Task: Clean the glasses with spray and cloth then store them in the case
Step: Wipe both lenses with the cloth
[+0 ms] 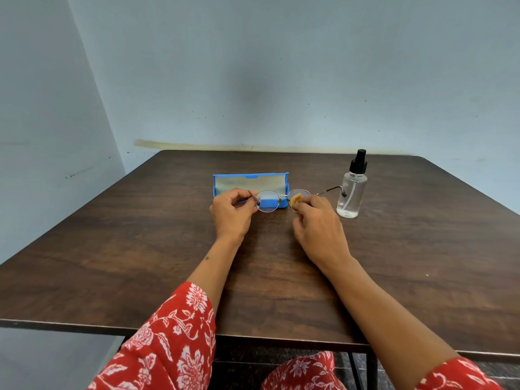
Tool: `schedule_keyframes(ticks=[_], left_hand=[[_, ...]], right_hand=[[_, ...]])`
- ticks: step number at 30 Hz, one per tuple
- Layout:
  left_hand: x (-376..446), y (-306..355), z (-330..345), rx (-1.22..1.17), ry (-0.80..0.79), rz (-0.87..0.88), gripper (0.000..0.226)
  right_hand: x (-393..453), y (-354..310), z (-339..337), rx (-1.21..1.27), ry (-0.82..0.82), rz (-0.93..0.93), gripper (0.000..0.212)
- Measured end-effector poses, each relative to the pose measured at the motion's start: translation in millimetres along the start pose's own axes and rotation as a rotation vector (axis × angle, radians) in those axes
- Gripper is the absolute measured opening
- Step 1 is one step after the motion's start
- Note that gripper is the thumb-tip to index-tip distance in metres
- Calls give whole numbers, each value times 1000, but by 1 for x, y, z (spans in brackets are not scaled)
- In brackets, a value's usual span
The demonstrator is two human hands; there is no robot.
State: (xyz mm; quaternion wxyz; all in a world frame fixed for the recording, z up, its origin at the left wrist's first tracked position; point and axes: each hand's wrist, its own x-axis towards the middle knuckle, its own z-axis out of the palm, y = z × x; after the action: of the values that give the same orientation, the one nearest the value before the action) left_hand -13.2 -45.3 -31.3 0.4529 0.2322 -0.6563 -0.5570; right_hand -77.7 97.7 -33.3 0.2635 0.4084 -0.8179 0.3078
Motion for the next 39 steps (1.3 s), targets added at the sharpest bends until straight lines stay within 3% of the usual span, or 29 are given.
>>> schedule_keyframes(ticks=[5, 11, 15, 20, 24, 29, 34, 39], left_hand=[[1, -2, 0, -3, 9, -10, 8], [-1, 2, 1, -13, 6, -11, 11], [1, -1, 0, -12, 18, -37, 8], [2, -3, -1, -3, 16, -34, 16], [4, -4, 0, -4, 24, -63, 9], [2, -2, 0, -9, 25, -47, 10], [-1, 1, 1, -53, -6, -51, 11], [-3, 0, 2, -51, -29, -30, 12]], right_hand=[[1, 5, 0, -36, 73, 118, 16], [0, 1, 1, -18, 9, 22, 18], [1, 7, 0, -26, 73, 133, 17], [0, 1, 1, 15, 22, 17, 20], [1, 6, 0, -28, 73, 127, 19], [1, 0, 2, 11, 4, -22, 22], [3, 7, 3, 0, 82, 67, 27], [3, 4, 5, 39, 70, -21, 27]])
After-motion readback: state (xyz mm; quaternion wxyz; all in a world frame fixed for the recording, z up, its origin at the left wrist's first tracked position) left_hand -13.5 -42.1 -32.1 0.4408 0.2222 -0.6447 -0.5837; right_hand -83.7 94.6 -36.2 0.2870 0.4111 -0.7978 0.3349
